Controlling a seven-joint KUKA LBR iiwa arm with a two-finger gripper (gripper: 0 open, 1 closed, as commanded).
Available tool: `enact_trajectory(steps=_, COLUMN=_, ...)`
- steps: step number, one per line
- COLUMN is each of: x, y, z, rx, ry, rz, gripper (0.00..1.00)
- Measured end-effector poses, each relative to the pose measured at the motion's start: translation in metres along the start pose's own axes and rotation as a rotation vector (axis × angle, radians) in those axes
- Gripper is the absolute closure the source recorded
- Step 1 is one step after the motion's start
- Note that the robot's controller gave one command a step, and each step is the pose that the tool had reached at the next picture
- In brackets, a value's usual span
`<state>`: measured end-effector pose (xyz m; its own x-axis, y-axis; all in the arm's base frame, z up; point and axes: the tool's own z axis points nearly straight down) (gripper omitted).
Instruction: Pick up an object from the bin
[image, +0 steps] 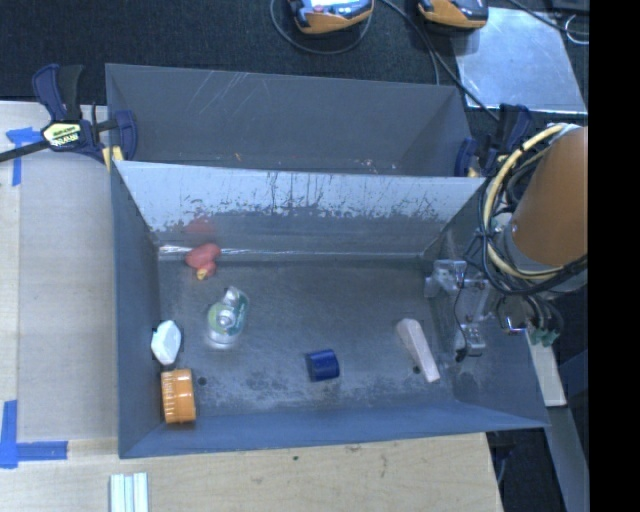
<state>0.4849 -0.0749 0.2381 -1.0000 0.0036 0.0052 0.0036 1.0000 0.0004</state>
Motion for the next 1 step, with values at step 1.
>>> enact_trajectory(steps=1, x=-0.0015, y=0.0005, z=-0.0044, rx=0.001, ry=-0.009, rz=-0.003, gripper=0.0)
